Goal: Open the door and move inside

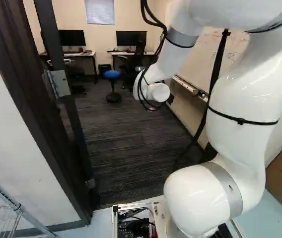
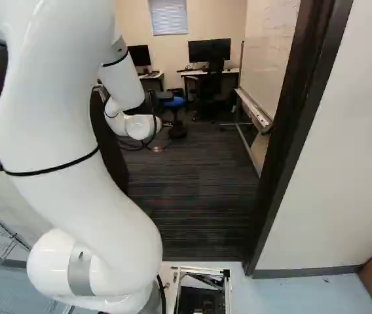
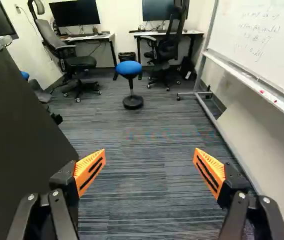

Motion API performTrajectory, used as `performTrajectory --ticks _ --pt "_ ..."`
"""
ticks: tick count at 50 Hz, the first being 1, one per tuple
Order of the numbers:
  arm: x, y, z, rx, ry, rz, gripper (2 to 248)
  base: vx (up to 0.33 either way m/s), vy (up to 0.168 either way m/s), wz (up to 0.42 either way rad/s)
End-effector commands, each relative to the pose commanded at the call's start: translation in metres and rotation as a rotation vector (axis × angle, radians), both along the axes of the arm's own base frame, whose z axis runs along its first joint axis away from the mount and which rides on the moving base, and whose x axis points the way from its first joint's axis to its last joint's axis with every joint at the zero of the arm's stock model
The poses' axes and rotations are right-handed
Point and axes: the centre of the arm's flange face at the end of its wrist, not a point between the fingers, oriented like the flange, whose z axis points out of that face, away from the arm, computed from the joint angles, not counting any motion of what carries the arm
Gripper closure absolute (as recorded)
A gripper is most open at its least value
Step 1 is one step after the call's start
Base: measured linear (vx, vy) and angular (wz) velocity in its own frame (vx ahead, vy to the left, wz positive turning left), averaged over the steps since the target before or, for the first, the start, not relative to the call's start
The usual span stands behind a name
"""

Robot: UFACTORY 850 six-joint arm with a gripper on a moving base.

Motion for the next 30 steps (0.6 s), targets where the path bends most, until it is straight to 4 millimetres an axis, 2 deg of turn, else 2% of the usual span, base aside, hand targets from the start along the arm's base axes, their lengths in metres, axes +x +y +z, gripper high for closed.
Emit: performTrajectory --ticks 30 --pt "-0.099 -0.030 -0.017 -0.020 -0.015 -0.025 3 0.000 0.000 0.000"
